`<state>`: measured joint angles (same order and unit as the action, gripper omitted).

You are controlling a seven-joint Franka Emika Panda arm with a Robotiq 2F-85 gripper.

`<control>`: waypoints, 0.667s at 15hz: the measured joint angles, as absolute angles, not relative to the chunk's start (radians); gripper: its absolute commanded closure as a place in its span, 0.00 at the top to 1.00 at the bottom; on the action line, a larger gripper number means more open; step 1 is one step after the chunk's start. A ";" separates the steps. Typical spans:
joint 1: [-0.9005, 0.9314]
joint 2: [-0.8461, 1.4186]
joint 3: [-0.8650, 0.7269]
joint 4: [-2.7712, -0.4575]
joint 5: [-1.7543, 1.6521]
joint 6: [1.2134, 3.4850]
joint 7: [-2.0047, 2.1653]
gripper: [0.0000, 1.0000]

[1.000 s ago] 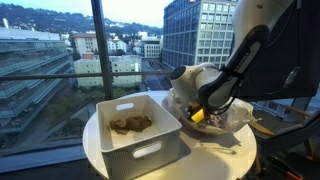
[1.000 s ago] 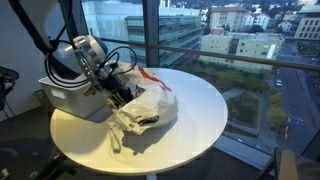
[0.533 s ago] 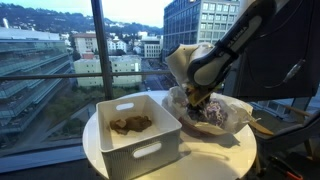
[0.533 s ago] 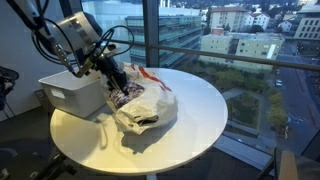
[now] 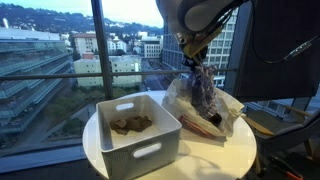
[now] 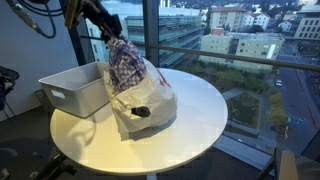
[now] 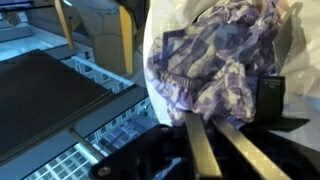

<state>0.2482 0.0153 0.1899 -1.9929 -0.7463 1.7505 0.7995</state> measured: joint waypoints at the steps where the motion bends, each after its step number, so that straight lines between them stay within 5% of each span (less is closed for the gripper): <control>1: 0.251 0.007 0.201 -1.952 -0.790 1.718 0.786 0.02; 10: 0.303 0.050 0.292 -1.574 -1.091 1.774 0.661 0.02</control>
